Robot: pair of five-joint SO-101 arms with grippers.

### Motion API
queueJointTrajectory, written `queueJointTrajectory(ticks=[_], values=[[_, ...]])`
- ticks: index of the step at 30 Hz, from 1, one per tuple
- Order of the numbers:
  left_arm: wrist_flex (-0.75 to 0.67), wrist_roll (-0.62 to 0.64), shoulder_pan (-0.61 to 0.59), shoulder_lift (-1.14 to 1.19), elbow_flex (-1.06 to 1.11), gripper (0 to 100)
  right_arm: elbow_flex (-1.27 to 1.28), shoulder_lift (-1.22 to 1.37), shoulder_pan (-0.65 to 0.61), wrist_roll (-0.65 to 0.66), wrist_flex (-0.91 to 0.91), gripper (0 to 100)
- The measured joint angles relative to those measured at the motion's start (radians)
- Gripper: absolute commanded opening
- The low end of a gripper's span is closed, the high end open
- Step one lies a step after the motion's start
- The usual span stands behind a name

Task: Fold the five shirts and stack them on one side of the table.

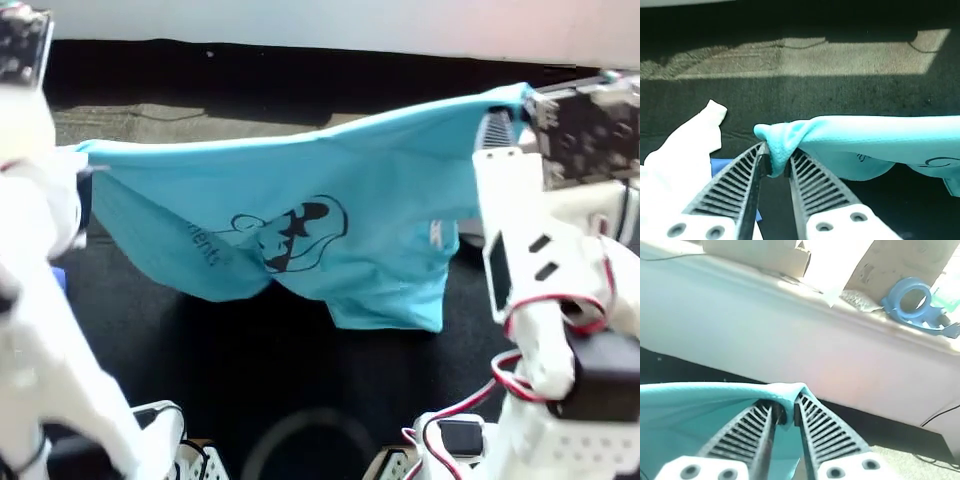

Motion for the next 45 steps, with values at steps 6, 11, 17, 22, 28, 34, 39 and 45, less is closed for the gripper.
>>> queueJointTrajectory(ticks=[6,11,17,22,28,34,39,45], values=[[0.000,0.000,0.000,-0.163,-0.017,1,-0.181,0.000,0.025,0.000,0.060,0.5],[0.000,-0.002,0.000,-0.221,-0.017,1,-0.338,-0.017,0.031,0.000,0.155,0.5],[0.000,-0.002,0.000,-0.290,-0.017,1,-0.511,-0.017,0.037,0.000,0.292,0.5],[0.000,-0.002,0.000,-0.359,-0.017,1,-0.671,-0.020,0.037,0.000,0.379,0.5],[0.000,-0.002,0.000,-0.408,-0.018,1,-0.798,-0.023,0.037,0.000,0.443,0.5],[0.000,-0.002,0.000,-0.408,-0.018,1,-0.804,-0.023,0.037,0.000,0.431,0.5],[0.000,-0.002,0.000,-0.408,0.023,1,-0.772,0.009,0.037,0.000,0.390,0.5],[-0.064,-0.002,0.000,-0.407,0.245,1,-0.629,0.126,-0.002,0.000,0.388,0.5]])
